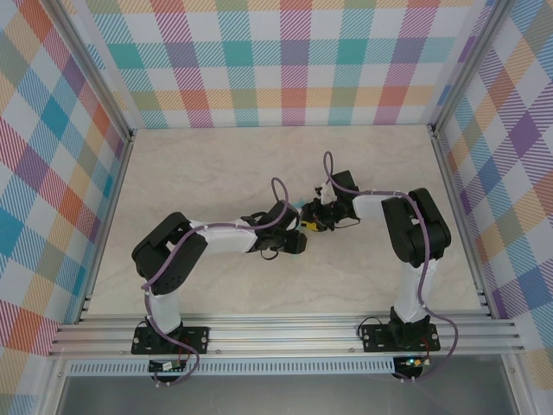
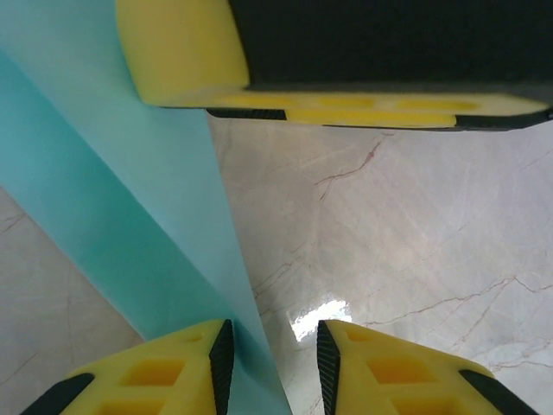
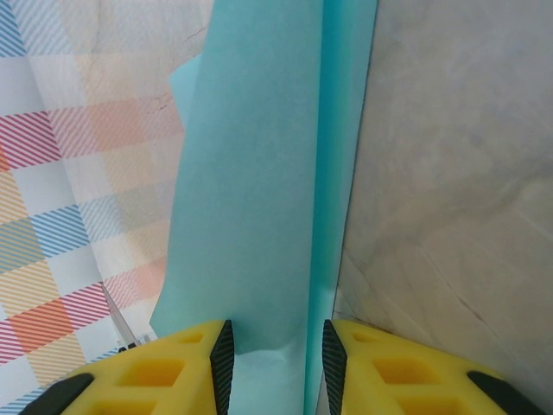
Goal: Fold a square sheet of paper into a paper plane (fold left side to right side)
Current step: Fold the wing for the fifth time at the center of the table.
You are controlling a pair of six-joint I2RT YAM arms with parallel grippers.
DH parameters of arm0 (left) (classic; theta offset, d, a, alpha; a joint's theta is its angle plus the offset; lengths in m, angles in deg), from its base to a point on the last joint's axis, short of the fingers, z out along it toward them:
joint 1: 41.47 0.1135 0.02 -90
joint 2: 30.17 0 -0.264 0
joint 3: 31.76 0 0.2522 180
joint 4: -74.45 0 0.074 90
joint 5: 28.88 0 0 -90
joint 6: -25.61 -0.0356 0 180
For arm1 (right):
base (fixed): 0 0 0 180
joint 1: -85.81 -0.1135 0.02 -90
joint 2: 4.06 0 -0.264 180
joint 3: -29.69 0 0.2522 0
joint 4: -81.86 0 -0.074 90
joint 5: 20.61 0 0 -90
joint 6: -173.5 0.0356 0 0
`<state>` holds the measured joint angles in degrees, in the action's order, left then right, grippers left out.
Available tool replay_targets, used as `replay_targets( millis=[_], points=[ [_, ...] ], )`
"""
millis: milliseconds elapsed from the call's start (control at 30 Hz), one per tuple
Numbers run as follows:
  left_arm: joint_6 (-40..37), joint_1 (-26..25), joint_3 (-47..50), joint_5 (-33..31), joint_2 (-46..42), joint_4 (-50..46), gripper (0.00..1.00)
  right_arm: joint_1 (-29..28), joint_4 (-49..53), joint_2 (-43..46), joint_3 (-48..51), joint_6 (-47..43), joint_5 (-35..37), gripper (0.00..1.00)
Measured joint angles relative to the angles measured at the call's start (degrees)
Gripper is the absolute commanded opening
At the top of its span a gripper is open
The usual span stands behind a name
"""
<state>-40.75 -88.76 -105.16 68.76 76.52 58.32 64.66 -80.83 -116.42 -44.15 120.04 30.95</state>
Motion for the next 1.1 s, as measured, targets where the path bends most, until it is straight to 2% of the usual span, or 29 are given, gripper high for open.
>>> replay_targets(
  millis=[300,733,1100],
  points=[
    [3.3,1.7,1.3,2.6,-0.5,3.0,0.42,-0.3,3.1,-0.4,-1.6,-1.4,0.9,0.34],
    [5.9,3.1,1.8,3.8,-3.7,4.5,0.48,-0.3,3.5,-0.4,-1.8,-1.7,1.0,0.34],
    [9.7,8.6,1.7,5.6,-5.6,3.9,0.47,-0.3,3.8,-0.4,-1.9,-2.1,1.0,0.34]
  ],
)
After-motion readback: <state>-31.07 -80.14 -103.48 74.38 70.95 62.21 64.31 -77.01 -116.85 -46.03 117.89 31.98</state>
